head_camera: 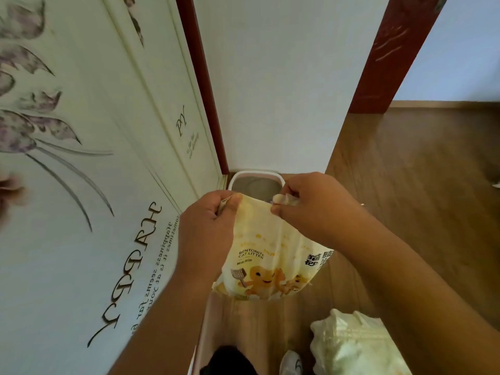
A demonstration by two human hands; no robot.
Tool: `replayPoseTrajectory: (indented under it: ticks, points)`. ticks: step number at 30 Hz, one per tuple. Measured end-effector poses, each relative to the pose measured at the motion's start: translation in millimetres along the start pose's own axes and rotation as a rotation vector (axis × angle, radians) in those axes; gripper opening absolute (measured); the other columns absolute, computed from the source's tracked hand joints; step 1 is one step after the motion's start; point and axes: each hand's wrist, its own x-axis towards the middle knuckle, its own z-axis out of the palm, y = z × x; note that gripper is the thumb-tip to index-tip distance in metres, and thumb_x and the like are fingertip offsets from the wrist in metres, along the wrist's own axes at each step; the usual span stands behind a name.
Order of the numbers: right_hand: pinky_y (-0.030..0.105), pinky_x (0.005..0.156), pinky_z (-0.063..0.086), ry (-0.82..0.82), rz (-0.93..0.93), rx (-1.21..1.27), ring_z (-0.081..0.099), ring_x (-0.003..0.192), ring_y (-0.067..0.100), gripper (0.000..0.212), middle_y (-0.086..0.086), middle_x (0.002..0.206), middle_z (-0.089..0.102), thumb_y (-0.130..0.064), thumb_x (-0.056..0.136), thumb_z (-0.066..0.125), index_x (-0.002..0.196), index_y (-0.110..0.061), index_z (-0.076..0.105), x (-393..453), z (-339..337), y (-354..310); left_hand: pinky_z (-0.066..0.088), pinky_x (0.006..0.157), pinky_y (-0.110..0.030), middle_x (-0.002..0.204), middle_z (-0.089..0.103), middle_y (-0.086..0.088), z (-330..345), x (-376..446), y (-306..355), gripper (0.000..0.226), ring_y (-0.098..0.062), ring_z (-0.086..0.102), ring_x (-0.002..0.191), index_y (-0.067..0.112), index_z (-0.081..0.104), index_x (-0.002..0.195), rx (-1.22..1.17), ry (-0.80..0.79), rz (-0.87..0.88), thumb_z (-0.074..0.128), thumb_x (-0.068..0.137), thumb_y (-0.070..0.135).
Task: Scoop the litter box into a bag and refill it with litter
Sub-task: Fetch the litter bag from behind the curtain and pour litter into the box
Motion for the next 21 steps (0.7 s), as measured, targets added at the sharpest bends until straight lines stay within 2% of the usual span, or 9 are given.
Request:
replayPoseTrajectory:
  ticks: [5,9,15,21]
  points:
    - [0.021,0.051,0.033,-0.01,0.041,0.019,0.053,0.062,0.005,0.024,-0.009,0.069,0.057,-0.038,0.092,0.07,0.073,-0.026,0.059,49,2,9,0.059,0.074,-0.029,0.081,0.071,0.025,20,45,-12,0.014,0.004,0.066,0.079,0.044,0.07,0.085,-0.039,-0.044,-0.039,0.066,0.097,0.038]
    - [0.024,0.054,0.038,0.005,0.085,0.008,0.056,0.067,0.01,0.022,-0.004,0.075,0.062,-0.037,0.091,0.071,0.083,-0.017,0.066,90,13,16,0.057,0.074,-0.026,0.082,0.07,0.029,35,91,-27,0.021,0.006,0.066,0.08,0.048,0.068,0.08,-0.034,-0.122,-0.032,0.066,0.098,0.037]
    - [0.02,0.051,0.032,0.022,0.189,0.056,0.051,0.065,0.004,0.022,-0.009,0.072,0.058,-0.035,0.092,0.07,0.087,-0.014,0.069,154,35,29,0.059,0.076,-0.031,0.081,0.07,0.022,56,162,-53,0.026,0.0,0.067,0.082,0.05,0.063,0.077,0.013,-0.231,0.007,0.064,0.099,0.037]
    - [0.02,0.053,0.034,0.018,0.279,0.091,0.053,0.069,0.003,0.021,-0.009,0.079,0.06,-0.036,0.092,0.07,0.092,-0.014,0.07,207,54,51,0.055,0.074,-0.027,0.086,0.072,0.016,85,214,-79,0.017,-0.005,0.067,0.085,0.044,0.068,0.088,0.061,-0.321,0.017,0.063,0.1,0.034]
